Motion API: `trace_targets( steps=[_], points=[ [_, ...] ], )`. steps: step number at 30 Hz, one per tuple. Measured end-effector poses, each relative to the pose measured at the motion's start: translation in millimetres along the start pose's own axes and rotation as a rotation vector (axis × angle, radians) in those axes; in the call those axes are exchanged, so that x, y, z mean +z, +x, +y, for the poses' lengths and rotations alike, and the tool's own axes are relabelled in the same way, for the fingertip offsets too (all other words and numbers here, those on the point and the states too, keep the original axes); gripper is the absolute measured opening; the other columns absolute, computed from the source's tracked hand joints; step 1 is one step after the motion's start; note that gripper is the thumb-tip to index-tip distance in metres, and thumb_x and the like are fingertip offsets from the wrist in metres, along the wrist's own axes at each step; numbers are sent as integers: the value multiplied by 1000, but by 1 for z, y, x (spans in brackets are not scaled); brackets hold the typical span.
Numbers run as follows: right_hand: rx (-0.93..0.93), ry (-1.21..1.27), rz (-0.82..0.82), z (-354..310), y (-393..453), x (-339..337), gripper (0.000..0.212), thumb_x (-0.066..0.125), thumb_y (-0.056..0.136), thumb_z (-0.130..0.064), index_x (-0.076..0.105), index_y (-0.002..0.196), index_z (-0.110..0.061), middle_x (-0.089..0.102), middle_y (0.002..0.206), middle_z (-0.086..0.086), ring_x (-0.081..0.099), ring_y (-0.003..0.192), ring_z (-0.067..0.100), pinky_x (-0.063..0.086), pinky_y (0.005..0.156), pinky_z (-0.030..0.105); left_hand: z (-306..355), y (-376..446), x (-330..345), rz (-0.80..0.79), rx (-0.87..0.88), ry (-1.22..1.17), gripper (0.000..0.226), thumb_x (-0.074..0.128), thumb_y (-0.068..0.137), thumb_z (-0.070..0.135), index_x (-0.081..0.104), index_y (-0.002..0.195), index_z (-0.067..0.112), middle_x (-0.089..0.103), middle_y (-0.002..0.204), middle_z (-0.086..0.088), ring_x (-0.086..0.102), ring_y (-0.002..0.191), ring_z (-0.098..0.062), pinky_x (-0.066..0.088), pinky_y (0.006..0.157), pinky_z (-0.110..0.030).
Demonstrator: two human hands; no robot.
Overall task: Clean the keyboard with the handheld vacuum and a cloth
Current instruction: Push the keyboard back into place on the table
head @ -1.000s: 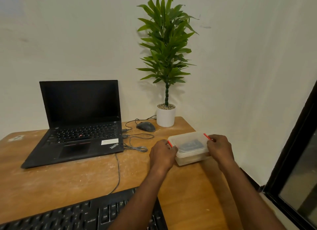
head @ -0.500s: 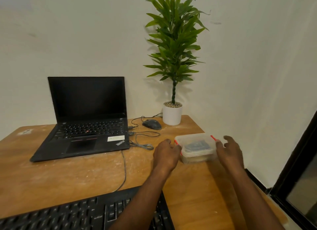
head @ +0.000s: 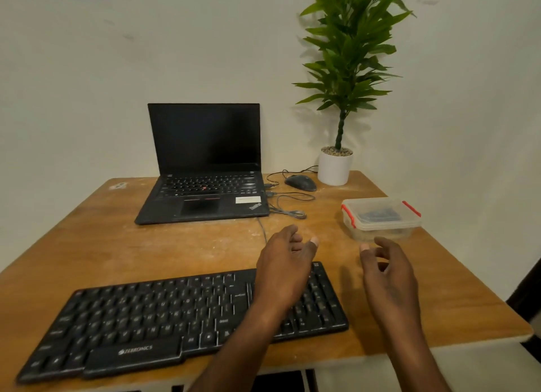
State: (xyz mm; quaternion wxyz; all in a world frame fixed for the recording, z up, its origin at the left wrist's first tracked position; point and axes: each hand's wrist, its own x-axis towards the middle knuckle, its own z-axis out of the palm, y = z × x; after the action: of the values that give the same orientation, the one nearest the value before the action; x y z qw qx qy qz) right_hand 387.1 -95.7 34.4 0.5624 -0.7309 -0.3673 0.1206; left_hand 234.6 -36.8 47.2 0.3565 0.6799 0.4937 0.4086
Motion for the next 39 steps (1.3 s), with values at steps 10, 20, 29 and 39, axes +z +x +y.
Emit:
trace_targets(
  steps=[10,20,29,39],
  points=[
    [-155,-150,-97,-9,-73,26,45,56,100,-38,53,140,-18,59,126,1,54,116,22,50,95,43,-30,-68,-64,87,22,100,60,63,101,48,47,155,29,60,130,16,60,110,4,53,96,-22],
    [-284,-477,-171,-8,-105,37,44,54,102,-37,56,138,-12,55,136,9,44,124,29,40,97,42,-93,-113,-147,297,21,715,63,47,103,54,44,157,22,50,157,-1,34,152,-23,27,128,-46],
    [-182,-626,-241,-10,-99,47,58,43,102,-51,40,152,-21,39,153,15,40,135,41,37,107,50,-129,-118,-203,388,-329,766,66,40,102,61,44,156,24,42,160,-19,35,150,-41,32,118,-61],
    [-60,-489,-248,-16,-76,66,57,55,95,-56,50,144,-29,46,146,15,35,132,41,33,107,51,-134,-80,-220,452,-352,523,60,42,100,62,53,149,27,56,144,-20,50,130,-44,42,109,-57]
  ],
)
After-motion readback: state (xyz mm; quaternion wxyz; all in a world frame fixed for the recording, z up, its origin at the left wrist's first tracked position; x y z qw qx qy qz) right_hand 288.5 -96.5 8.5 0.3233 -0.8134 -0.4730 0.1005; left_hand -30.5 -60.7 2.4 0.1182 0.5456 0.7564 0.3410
